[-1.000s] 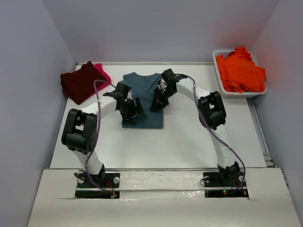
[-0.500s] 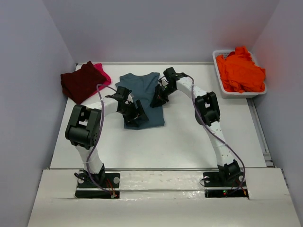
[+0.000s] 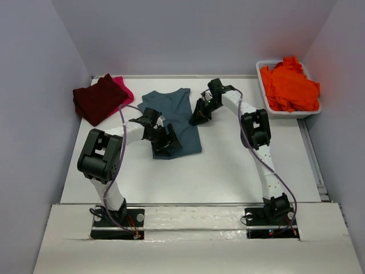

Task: Fold and stack the t-shirts
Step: Fold the tshirt

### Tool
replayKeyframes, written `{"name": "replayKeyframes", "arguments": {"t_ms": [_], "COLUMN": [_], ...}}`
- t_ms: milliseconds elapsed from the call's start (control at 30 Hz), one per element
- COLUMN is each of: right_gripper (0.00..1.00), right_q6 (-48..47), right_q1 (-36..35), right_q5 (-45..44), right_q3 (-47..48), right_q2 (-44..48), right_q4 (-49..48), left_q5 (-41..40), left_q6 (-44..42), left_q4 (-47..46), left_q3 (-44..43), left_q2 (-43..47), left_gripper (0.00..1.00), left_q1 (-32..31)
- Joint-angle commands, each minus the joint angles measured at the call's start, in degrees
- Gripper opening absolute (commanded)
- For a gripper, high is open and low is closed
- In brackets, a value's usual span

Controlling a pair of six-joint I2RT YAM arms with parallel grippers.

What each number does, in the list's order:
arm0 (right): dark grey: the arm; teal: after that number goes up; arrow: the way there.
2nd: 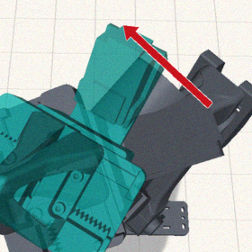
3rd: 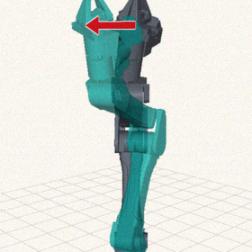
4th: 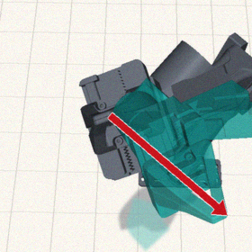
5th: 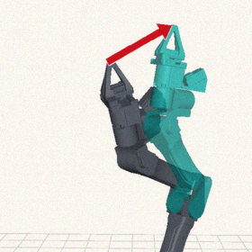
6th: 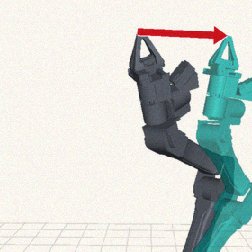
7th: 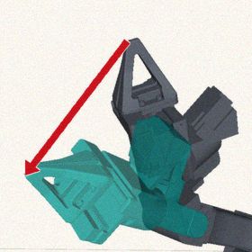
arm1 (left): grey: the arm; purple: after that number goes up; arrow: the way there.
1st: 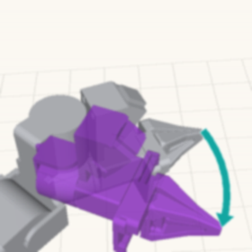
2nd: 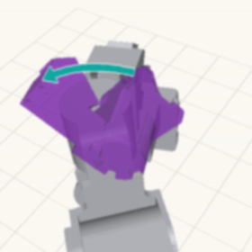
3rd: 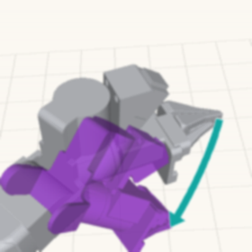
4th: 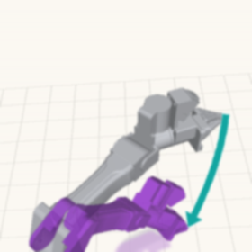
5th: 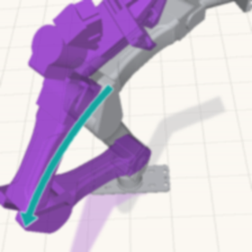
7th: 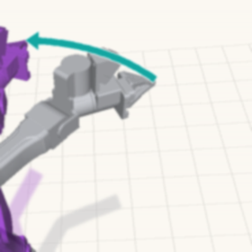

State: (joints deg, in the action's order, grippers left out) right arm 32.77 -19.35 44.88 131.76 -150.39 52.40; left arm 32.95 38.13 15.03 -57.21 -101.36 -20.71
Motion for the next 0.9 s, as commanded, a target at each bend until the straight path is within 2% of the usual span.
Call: {"name": "replayKeyframes", "arguments": {"t_ms": [0, 133, 333, 633, 867], "right_gripper": [0.34, 0.35, 0.36, 0.36, 0.36], "right_q6": [-1.92, -2.89, -3.5, -3.95, -3.86], "right_q1": [-0.16, -0.16, -0.16, -1.3, -3.41], "right_q5": [-0.59, -0.76, 0.12, 2.13, 3.19], "right_q3": [0.86, -0.54, -9.76, -25.67, -33.23], "right_q2": [5.27, 9.14, 17.48, 24.26, 25.49], "right_q4": [1.3, 2.53, 0.95, -2.66, -6.17], "left_q5": [-5.6, -7.02, -6.49, -5.53, -5.18], "left_q6": [-2.09, -2.8, -3.15, -3.76, -4.9], "left_q4": [8.25, 13.18, 16.88, 15.47, 14.42], "left_q3": [-2.26, -8.43, -18.71, -22.86, -26.98], "left_q2": [2.83, 4.06, 3.28, -5.15, -12.45], "left_gripper": [0.83, 0.83, 0.83, 0.83, 0.83], "left_q1": [-1.0, -1.53, -1.53, -1.53, -0.48]}}
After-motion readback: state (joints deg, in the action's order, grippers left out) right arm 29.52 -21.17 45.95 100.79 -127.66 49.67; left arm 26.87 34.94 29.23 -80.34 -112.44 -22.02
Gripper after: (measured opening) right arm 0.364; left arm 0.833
